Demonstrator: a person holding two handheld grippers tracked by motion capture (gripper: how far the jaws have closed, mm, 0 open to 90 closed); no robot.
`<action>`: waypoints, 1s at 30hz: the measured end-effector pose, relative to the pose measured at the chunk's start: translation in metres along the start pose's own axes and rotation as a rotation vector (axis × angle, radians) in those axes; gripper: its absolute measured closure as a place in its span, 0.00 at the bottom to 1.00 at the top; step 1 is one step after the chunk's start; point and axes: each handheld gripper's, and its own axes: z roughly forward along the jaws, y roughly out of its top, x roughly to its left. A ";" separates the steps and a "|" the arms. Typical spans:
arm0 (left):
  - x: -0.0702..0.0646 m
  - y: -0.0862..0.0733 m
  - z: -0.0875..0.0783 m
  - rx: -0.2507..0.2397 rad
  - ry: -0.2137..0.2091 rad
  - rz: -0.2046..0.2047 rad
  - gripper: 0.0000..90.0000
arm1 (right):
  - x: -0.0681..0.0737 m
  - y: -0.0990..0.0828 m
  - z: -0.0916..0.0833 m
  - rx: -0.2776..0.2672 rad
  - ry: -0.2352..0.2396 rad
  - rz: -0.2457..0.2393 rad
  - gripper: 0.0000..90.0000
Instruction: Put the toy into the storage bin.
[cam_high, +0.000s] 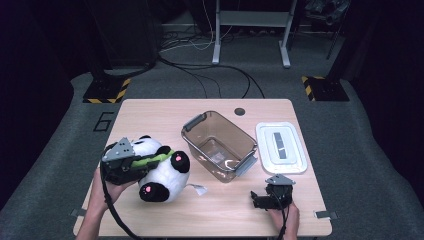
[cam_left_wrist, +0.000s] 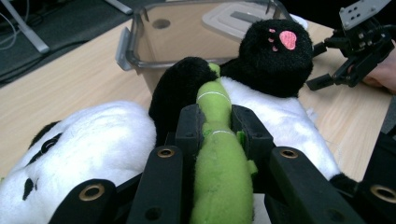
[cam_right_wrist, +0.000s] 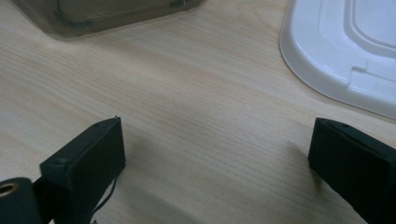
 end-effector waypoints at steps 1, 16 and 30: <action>0.000 0.002 -0.001 -0.004 0.001 0.002 0.82 | 0.000 0.000 0.000 -0.001 -0.001 0.003 0.04; 0.002 0.041 -0.016 -0.062 0.012 0.049 0.82 | 0.000 0.000 0.000 0.001 -0.005 -0.004 0.04; -0.002 0.089 -0.009 -0.080 -0.016 0.133 0.82 | -0.001 0.000 0.000 0.001 -0.009 0.004 0.04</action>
